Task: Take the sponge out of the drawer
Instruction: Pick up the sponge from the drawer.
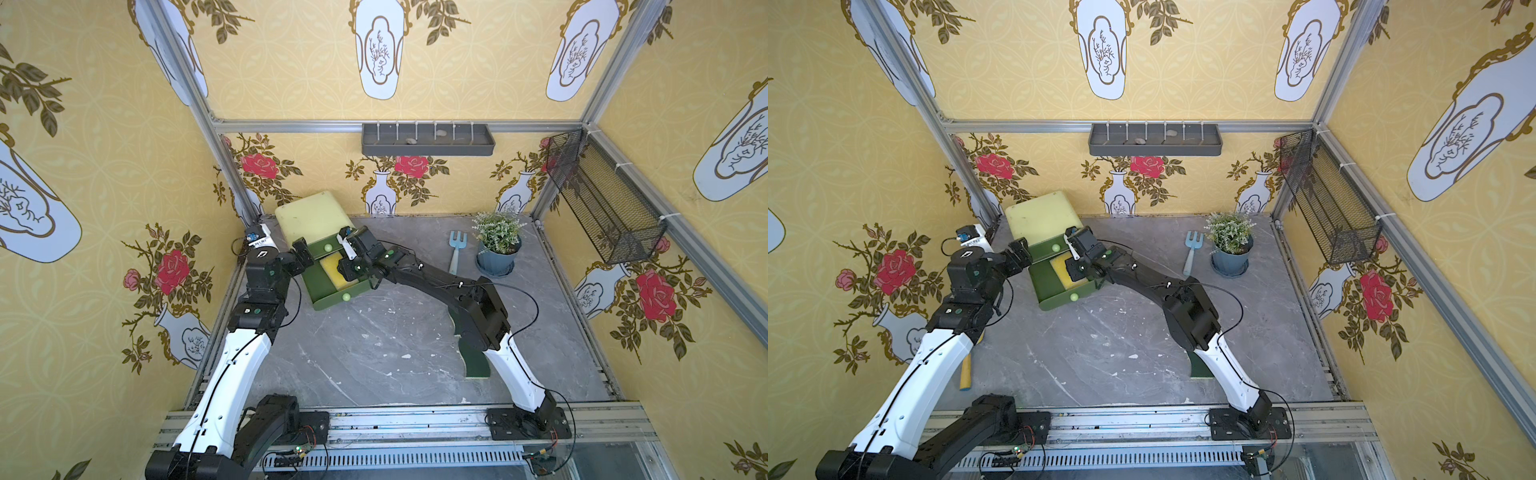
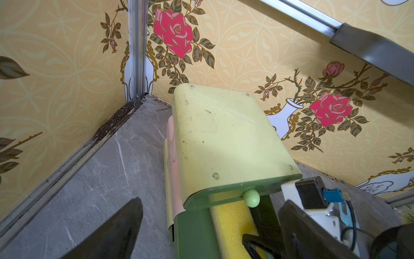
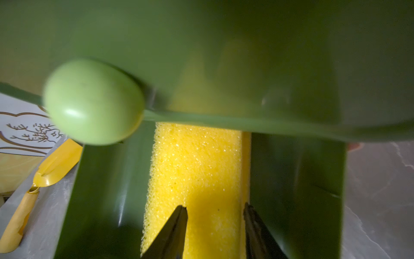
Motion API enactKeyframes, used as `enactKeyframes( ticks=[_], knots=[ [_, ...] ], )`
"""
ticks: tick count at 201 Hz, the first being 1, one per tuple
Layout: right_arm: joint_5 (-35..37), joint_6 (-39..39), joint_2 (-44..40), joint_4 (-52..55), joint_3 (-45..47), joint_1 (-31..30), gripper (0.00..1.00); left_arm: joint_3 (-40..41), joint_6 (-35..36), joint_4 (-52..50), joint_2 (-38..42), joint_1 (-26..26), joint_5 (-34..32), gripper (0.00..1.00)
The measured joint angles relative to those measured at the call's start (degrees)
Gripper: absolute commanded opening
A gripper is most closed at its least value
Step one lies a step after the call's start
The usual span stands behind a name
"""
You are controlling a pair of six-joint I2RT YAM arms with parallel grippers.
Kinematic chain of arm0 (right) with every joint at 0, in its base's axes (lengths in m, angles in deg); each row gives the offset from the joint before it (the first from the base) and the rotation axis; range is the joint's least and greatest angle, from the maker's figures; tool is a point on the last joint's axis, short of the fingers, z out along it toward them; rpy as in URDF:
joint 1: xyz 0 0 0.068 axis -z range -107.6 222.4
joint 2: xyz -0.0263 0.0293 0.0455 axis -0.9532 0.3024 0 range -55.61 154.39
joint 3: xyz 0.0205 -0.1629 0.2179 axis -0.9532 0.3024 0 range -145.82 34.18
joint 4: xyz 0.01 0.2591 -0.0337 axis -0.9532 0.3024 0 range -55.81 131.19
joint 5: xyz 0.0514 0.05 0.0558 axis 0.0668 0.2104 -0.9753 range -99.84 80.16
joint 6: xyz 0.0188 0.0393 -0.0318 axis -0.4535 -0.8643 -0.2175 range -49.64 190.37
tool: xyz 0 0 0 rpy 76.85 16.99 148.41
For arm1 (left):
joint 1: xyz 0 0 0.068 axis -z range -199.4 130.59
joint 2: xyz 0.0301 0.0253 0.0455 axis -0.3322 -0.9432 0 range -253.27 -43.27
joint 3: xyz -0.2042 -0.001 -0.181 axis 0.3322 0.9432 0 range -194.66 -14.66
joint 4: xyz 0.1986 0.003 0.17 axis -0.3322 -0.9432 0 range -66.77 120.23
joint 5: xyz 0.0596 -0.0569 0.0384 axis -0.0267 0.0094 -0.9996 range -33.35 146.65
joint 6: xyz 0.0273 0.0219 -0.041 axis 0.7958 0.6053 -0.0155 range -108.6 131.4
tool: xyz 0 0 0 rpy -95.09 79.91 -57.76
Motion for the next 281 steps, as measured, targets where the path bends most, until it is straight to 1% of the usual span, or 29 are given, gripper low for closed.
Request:
enactKeyframes(
  ticks=[14, 30, 92, 99, 108, 152, 166, 189, 201, 281],
  knots=[
    [-0.92, -0.02, 0.00, -0.13, 0.00, -0.02, 0.44, 0.00, 0.00, 0.00, 0.00, -0.07, 0.00, 1.00],
    [-1.42, -0.13, 0.09, -0.13, 0.00, -0.02, 0.39, 0.00, 0.00, 0.00, 0.00, -0.09, 0.00, 1.00],
    [-2.73, -1.07, 0.90, -0.55, -0.04, 0.00, 0.36, 0.00, 0.00, 0.00, 0.00, -0.09, 0.26, 1.00],
    [-2.73, -1.07, 1.05, -0.63, -0.13, 0.00, 0.34, 0.00, 0.00, 0.00, 0.00, -0.09, 0.26, 1.00],
    [-2.86, -1.09, 1.29, -0.94, -0.28, 0.02, 0.29, 0.00, 0.00, 0.00, 0.00, -0.11, 0.37, 1.00],
    [-3.76, -1.49, 1.60, -1.49, -0.48, 0.35, 0.10, 0.00, 0.00, 0.00, 0.00, -0.17, 0.37, 1.00],
    [-3.82, -1.53, 1.46, -1.90, -0.24, 0.33, 0.05, 0.00, 0.00, 0.00, 0.00, -0.22, 0.37, 1.00],
    [-4.48, -1.81, 0.28, -3.63, 1.86, 0.35, 0.02, 0.00, 0.00, 0.00, 0.00, -0.22, 0.39, 1.00],
    [-5.14, -2.60, -0.42, -4.48, 3.08, 0.37, 0.00, 0.00, 0.00, 0.00, -0.04, -0.22, 0.39, 1.00],
    [-8.98, -7.19, -4.92, -9.62, 9.22, 1.46, 0.00, 0.00, -0.28, 0.02, -0.04, -0.33, 0.39, 1.00]
  ],
)
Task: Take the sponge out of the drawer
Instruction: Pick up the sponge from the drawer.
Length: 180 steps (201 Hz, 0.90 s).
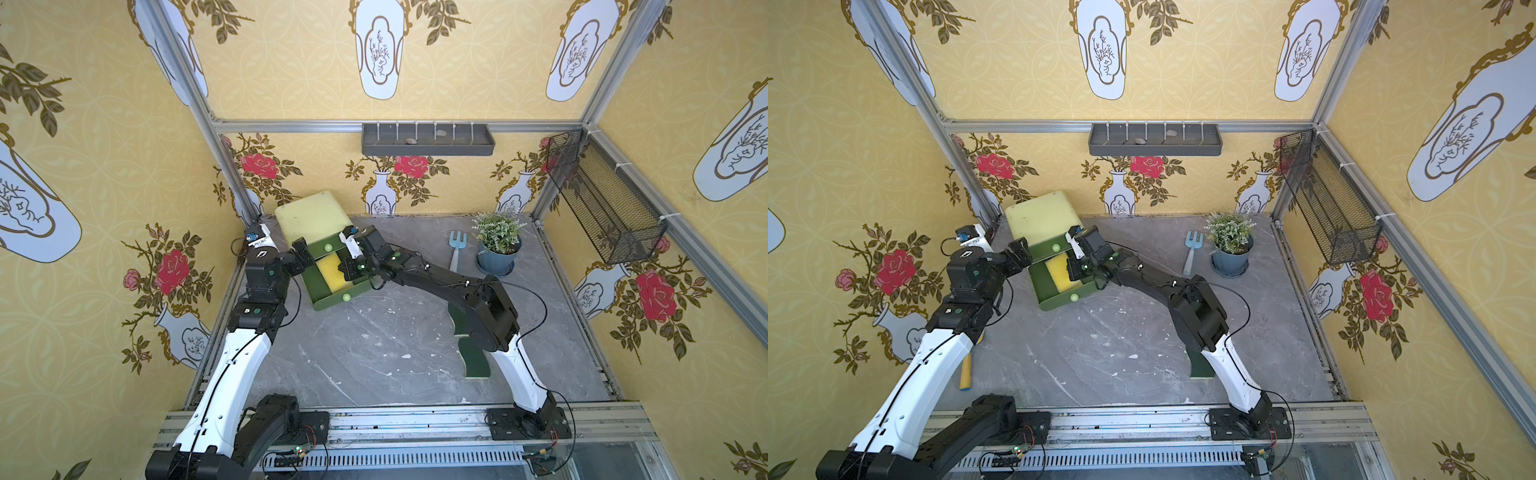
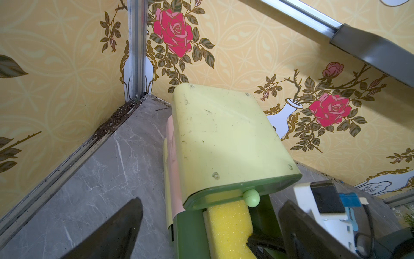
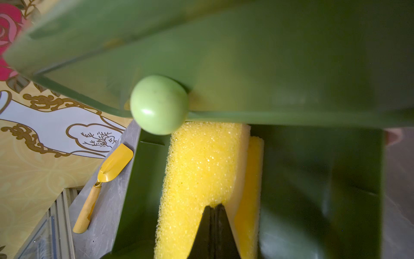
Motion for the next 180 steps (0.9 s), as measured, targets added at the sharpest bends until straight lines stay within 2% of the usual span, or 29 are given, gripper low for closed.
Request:
enactKeyframes(
  ticks=[128, 180],
  knots=[
    [-1.22, -1.88, -4.94, -1.25, 3.39, 0.44, 0.00, 0.00, -0.13, 0.00, 0.00, -0.02, 0.00, 1.00],
    [-1.16, -1.88, -8.48, -1.27, 7.34, 0.44, 0.00, 0.00, -0.11, 0.00, 0.00, -0.02, 0.02, 1.00]
  ],
)
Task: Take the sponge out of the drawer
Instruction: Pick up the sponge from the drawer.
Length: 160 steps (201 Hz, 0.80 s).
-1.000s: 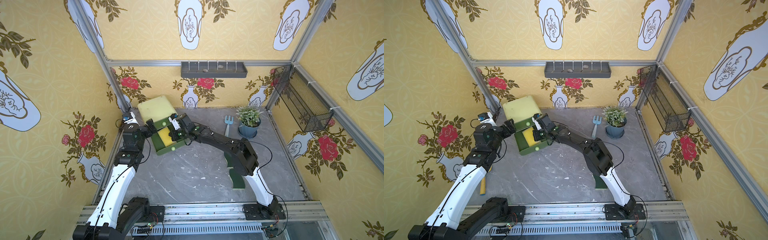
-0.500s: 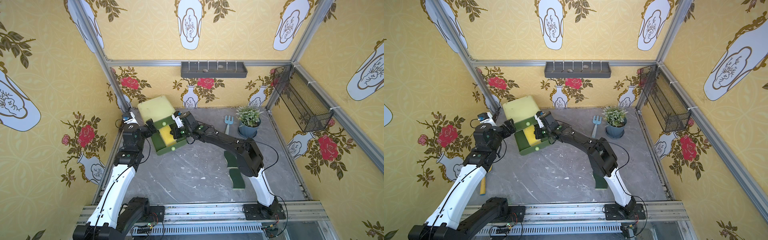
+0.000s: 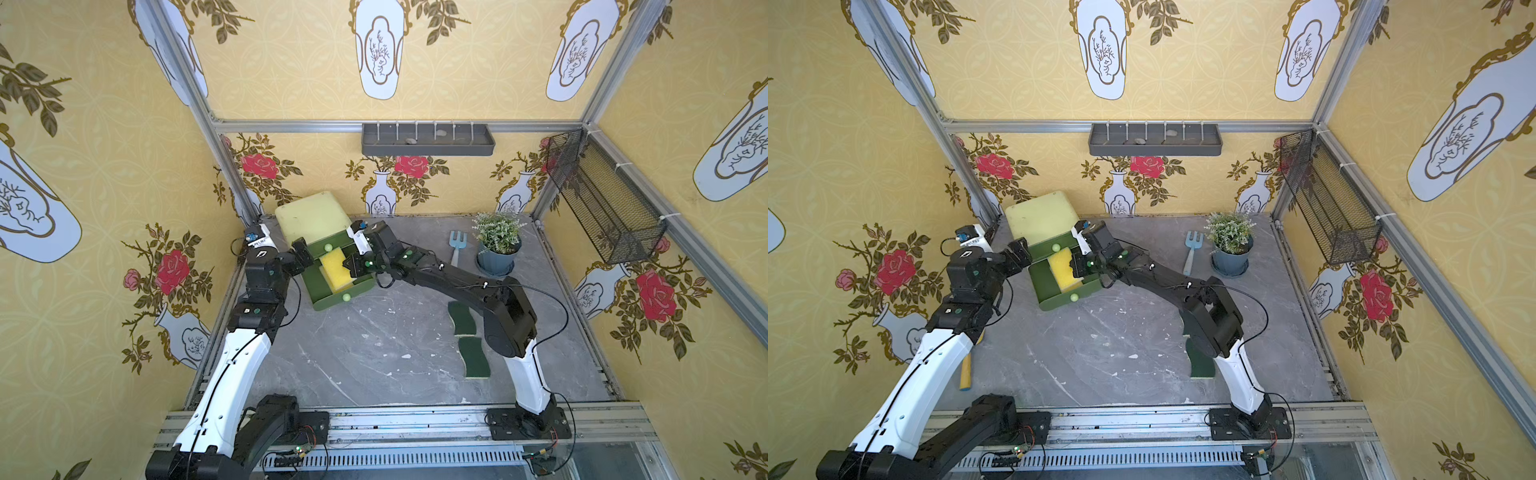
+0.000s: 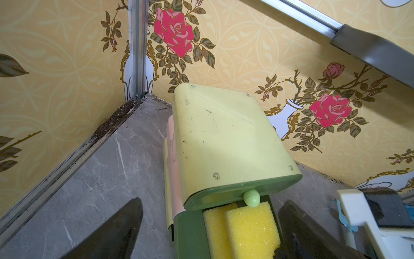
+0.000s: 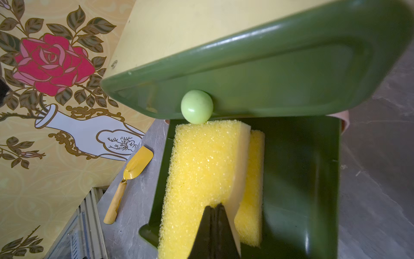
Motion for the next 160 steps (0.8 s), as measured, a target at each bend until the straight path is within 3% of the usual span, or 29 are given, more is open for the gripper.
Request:
enactKeyframes(
  ticks=[94, 160],
  knots=[
    [0.39, -1.18, -14.29, -6.49, 17.33, 0.81, 0.00, 0.00, 0.00, 0.02, -0.17, 0.00, 0.42, 1.00],
    [0.44, -5.90, -28.20, -12.83, 38.97, 8.26, 0.00, 0.00, -0.02, 0.04, -0.57, 0.00, 0.61, 1.00]
  ],
)
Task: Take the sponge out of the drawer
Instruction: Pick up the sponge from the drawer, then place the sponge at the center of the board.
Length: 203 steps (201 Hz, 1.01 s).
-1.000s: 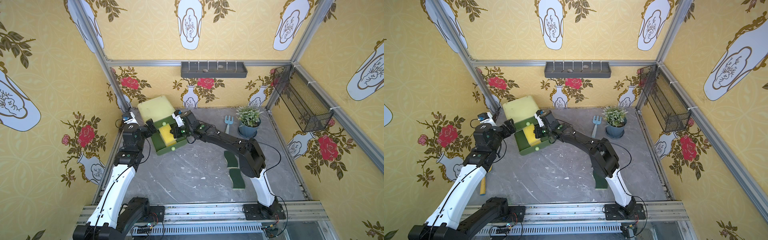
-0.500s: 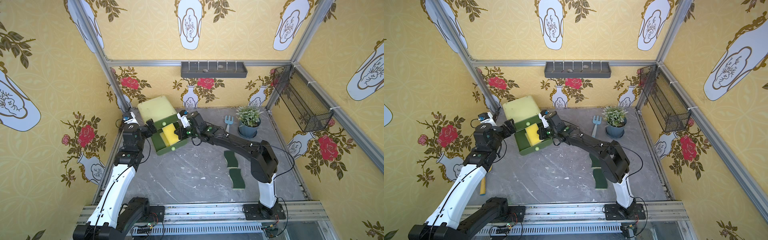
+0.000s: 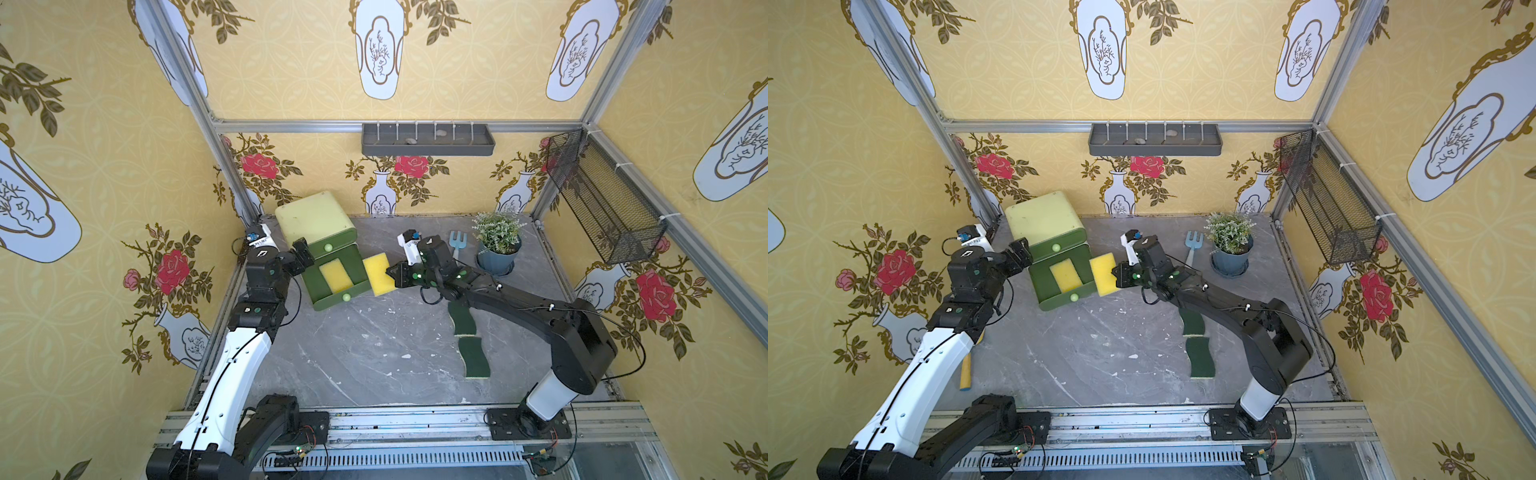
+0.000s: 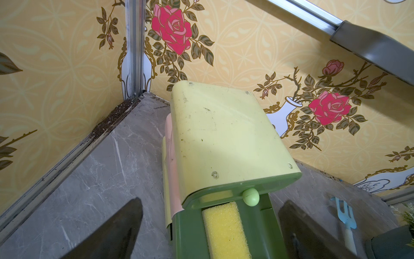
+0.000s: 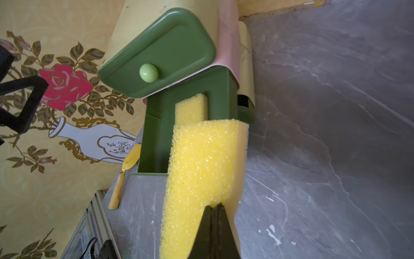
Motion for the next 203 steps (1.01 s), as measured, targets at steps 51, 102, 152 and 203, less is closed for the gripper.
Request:
enactKeyframes(
  ticks=[51, 102, 152, 203],
  knots=[
    [0.61, -2.89, -8.24, -0.28, 13.44, 5.44, 0.00, 0.00, -0.02, 0.00, -0.39, -0.07, 0.66, 1.00],
    [1.57, -4.57, -12.35, -0.09, 22.08, 8.26, 0.00, 0.00, -0.17, 0.00, -0.83, -0.11, 0.85, 1.00],
    [2.89, -4.72, -12.83, 1.20, 24.81, 9.05, 0.00, 0.00, -0.20, 0.00, -1.03, -0.17, 1.27, 1.00],
    [4.37, -4.70, -12.15, 2.95, 25.88, 9.16, 0.00, 0.00, -0.20, 0.00, -1.14, -0.17, 1.27, 1.00]
  ],
)
